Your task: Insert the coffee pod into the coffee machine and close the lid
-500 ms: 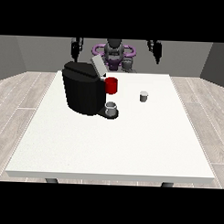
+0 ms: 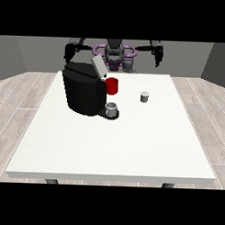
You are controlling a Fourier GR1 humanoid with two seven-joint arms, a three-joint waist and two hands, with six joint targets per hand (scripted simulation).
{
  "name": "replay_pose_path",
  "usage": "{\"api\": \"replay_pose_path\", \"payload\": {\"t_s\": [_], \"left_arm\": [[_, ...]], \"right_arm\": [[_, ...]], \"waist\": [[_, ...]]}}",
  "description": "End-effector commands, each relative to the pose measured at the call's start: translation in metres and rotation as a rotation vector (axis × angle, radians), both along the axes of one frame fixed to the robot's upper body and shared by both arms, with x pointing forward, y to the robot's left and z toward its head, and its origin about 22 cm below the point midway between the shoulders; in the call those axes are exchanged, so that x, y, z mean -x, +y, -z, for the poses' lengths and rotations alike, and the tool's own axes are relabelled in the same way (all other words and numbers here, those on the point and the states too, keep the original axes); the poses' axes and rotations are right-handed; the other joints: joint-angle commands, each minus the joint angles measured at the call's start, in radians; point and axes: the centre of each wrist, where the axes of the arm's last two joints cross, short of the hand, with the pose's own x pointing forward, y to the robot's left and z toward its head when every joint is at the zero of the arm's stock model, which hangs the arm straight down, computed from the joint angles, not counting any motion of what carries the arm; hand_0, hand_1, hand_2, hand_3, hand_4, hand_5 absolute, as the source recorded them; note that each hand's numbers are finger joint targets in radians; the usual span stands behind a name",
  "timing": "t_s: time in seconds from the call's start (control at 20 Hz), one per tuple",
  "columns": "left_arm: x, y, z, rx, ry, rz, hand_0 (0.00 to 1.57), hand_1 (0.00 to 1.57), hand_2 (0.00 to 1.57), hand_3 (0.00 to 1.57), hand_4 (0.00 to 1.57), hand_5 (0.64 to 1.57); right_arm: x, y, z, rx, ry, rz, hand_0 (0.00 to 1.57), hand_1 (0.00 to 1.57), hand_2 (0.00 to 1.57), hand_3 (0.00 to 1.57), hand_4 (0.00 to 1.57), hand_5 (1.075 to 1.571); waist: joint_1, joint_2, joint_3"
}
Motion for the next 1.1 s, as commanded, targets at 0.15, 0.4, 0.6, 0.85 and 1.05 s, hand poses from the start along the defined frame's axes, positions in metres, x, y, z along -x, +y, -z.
{"api": "replay_pose_path", "payload": {"t_s": [0.15, 0.4, 0.6, 0.85, 1.05], "left_arm": [[-0.040, 0.039, -0.025, -0.118, 0.042, -0.041, 0.00, 0.00, 0.00, 0.00, 0.00, 1.571], [-0.065, 0.057, -0.035, -0.128, 0.086, -0.043, 0.00, 0.00, 0.00, 0.00, 0.00, 1.571], [-0.066, 0.069, -0.005, -0.158, 0.169, -0.065, 0.00, 0.00, 0.00, 0.00, 0.00, 1.571], [-0.087, 0.080, -0.020, -0.201, 0.184, -0.082, 0.00, 0.00, 0.00, 0.00, 0.00, 1.571], [-0.104, 0.072, -0.027, -0.271, 0.208, -0.093, 0.00, 0.00, 0.00, 0.00, 0.00, 1.571]], "right_arm": [[-0.007, 0.015, -0.008, -0.016, -0.099, 0.005, 0.00, 0.00, 0.00, 0.00, 0.27, 1.571], [-0.021, 0.020, -0.021, -0.019, -0.157, 0.003, 0.00, 0.00, 0.00, 0.00, 0.17, 1.571], [-0.015, 0.020, -0.034, -0.035, -0.164, -0.027, 0.00, 0.00, 0.00, 0.00, 0.23, 1.571], [-0.023, 0.014, -0.025, -0.033, -0.190, -0.034, 0.00, 0.00, 0.00, 0.00, 0.28, 1.571], [-0.037, 0.031, -0.037, -0.059, -0.139, -0.024, 0.00, 0.00, 0.00, 0.00, 0.33, 1.571]], "waist": [[-0.071, 0.066, -0.0016], [-0.090, 0.139, -0.0016], [-0.123, 0.134, -0.0018], [-0.118, 0.190, -0.0015], [-0.107, 0.188, -0.0016]]}}
